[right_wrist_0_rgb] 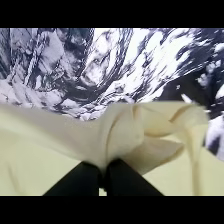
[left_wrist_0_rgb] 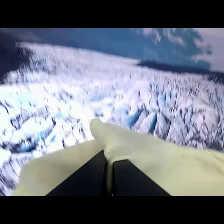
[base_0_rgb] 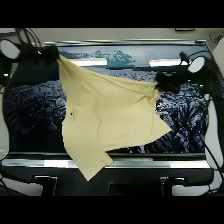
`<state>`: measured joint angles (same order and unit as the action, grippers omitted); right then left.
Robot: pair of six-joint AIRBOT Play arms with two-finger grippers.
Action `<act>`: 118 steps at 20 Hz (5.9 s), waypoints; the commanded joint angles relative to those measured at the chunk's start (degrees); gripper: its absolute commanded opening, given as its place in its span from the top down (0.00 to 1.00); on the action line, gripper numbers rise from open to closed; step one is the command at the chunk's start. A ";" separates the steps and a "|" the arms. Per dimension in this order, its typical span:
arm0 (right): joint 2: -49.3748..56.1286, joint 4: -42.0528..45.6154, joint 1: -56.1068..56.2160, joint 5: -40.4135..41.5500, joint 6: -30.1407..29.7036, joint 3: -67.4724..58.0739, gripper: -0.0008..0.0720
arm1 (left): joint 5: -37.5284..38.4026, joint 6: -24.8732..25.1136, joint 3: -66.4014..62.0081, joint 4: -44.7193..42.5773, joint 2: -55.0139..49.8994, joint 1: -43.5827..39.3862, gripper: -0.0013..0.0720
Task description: Fold the clothes and pants, and hang the long-sleeved shirts on hangers.
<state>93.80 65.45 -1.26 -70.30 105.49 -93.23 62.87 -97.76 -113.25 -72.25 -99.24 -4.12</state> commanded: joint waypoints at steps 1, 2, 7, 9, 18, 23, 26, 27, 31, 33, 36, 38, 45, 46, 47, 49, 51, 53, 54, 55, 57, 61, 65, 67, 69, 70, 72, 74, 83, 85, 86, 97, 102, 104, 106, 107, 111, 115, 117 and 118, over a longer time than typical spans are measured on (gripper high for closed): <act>7.21 -8.31 0.02 -0.04 -0.11 0.63 0.92 | 13.81 -1.53 -0.07 5.75 -7.91 -0.02 0.94; 7.23 -7.52 -0.04 -0.02 -0.13 0.63 0.92 | 16.90 -1.53 -0.07 5.88 -8.61 0.00 0.94; 1.81 0.68 -8.74 -13.92 -11.37 -0.02 0.22 | 35.28 5.44 -0.33 4.28 -5.25 5.97 0.09; 1.09 10.12 -15.61 -28.24 -12.83 0.50 0.22 | 42.93 6.91 2.21 4.39 -2.12 10.40 0.09; -6.32 5.64 -23.78 -21.16 -19.45 26.60 0.21 | 18.62 16.28 69.92 5.81 29.03 16.79 0.21; -6.32 5.49 -23.78 -21.27 -19.41 27.02 0.21 | 10.71 18.97 79.89 11.04 29.53 16.15 0.21; -6.32 5.49 -23.78 -21.33 -19.39 27.02 0.21 | 6.56 19.02 80.19 15.82 29.00 15.28 0.26; -6.32 5.49 -23.78 -21.33 -19.39 27.02 0.21 | 5.86 19.02 80.19 16.70 28.52 14.93 0.26; -6.29 5.53 -23.78 -20.52 -19.39 27.02 0.21 | 5.07 18.95 80.19 17.73 25.70 12.11 0.29; -6.29 5.68 -23.78 -19.43 -19.32 27.02 0.21 | 3.87 18.91 80.17 17.73 25.16 10.80 0.76; -6.16 5.49 -23.76 -16.06 -19.17 27.08 0.14 | 3.69 18.95 79.45 17.64 25.53 10.88 0.95; -5.97 2.91 -23.78 -12.81 -19.19 28.26 0.10 | 4.13 18.95 78.51 17.64 25.53 10.86 0.95; -0.24 -5.86 -23.63 -8.76 -21.66 30.71 0.16 | 5.18 18.93 77.92 17.68 26.86 10.82 0.95; 0.04 -5.27 -22.95 -8.55 -21.77 30.71 0.17 | 5.20 18.93 77.92 17.68 26.97 10.82 0.95; 0.02 -4.46 -21.94 -7.58 -21.77 30.71 0.21 | 5.20 18.88 77.92 17.70 27.04 10.82 0.95; 0.02 -4.28 -19.43 -4.31 -20.35 30.69 0.38 | 5.27 18.71 77.92 17.70 27.32 10.82 0.95; 0.02 -4.31 -17.33 -2.62 -17.97 30.21 0.87 | 5.97 18.75 77.90 17.70 27.67 10.82 0.95; -0.42 -4.13 -16.15 -4.87 -18.40 26.84 0.93 | 6.08 18.99 76.17 17.62 28.59 10.86 0.95; -1.18 -4.07 -16.00 -6.16 -19.02 23.93 0.93 | 5.66 18.95 73.88 17.57 29.44 10.88 0.95; -2.40 -3.54 -16.04 -7.21 -18.97 20.11 0.93 | 5.11 18.95 70.01 17.57 30.67 10.86 0.95; -6.05 -2.80 -16.04 -8.22 -19.85 8.41 0.93 | 4.20 18.93 58.42 17.53 33.57 10.88 0.95; -14.95 -1.68 -16.04 -7.08 -25.16 -21.51 0.93 | 0.55 18.84 22.47 13.46 38.51 10.88 0.95; -32.17 6.47 -16.04 1.33 -24.94 -31.34 0.93 | -0.37 14.97 -8.68 7.17 41.38 10.80 0.95; -41.55 12.76 -16.04 0.81 -22.47 -27.93 0.93 | -0.15 15.10 -9.38 8.74 46.40 10.82 0.95; -47.69 17.44 -16.04 -1.09 -20.59 -27.02 0.93 | -0.79 15.06 -5.79 8.26 51.98 10.84 0.95; -49.81 18.51 -16.04 -1.01 -20.52 -27.02 0.93 | -1.62 15.06 -4.00 7.96 54.55 10.84 0.95; -52.78 19.96 -16.04 0.50 -19.63 -27.04 0.93 | -3.34 14.99 -3.28 7.72 57.40 10.84 0.95; -53.55 20.33 -16.04 0.92 -17.51 -27.04 0.93 | -5.90 13.29 -3.30 7.69 58.51 10.84 0.95; -35.17 12.92 -16.04 -31.28 -11.28 -19.02 0.93 | 13.11 6.23 7.67 8.15 48.39 10.80 0.95; -26.67 9.86 -14.80 -32.02 -11.76 -7.78 0.93 | 14.64 6.49 21.49 8.20 44.61 9.88 0.95; -23.06 11.34 -12.98 -29.59 -12.11 -2.43 0.93 | 13.51 6.51 30.16 8.13 42.71 9.20 0.95; 2.29 13.29 -3.82 17.55 -3.85 3.91 0.93 | -21.00 6.45 40.54 11.67 12.35 6.10 0.95; 5.77 16.13 -3.82 31.56 3.15 3.91 0.93 | -35.28 6.40 37.38 11.87 6.67 3.26 0.95; 8.04 15.65 -3.82 31.10 3.41 3.91 0.93 | -36.22 6.19 37.38 11.87 4.15 2.05 0.95; 9.90 14.82 -3.82 29.35 3.41 3.91 0.93 | -36.13 6.19 37.38 11.89 2.38 1.09 0.95; 10.34 14.62 -3.82 28.94 3.43 3.91 0.93 | -36.20 6.19 37.38 11.87 2.14 0.83 0.95; 10.23 14.97 -4.66 26.38 2.80 -0.85 0.93 | -34.73 4.68 33.77 11.89 2.80 3.15 0.95; 10.40 14.19 -4.61 16.90 1.92 -5.14 0.93 | -24.87 4.70 30.97 11.85 2.62 3.87 0.95; 10.62 14.75 -4.68 9.18 1.62 -5.16 0.93 | -16.59 4.76 30.91 10.62 2.62 4.15 0.95; 10.01 16.31 -4.68 5.16 0.48 -5.20 0.93 | -12.55 5.40 30.88 9.22 3.52 4.66 0.95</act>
<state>104.16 80.18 -5.87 -54.35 107.44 -97.51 39.22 -92.99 -81.69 -61.12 -96.40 -0.16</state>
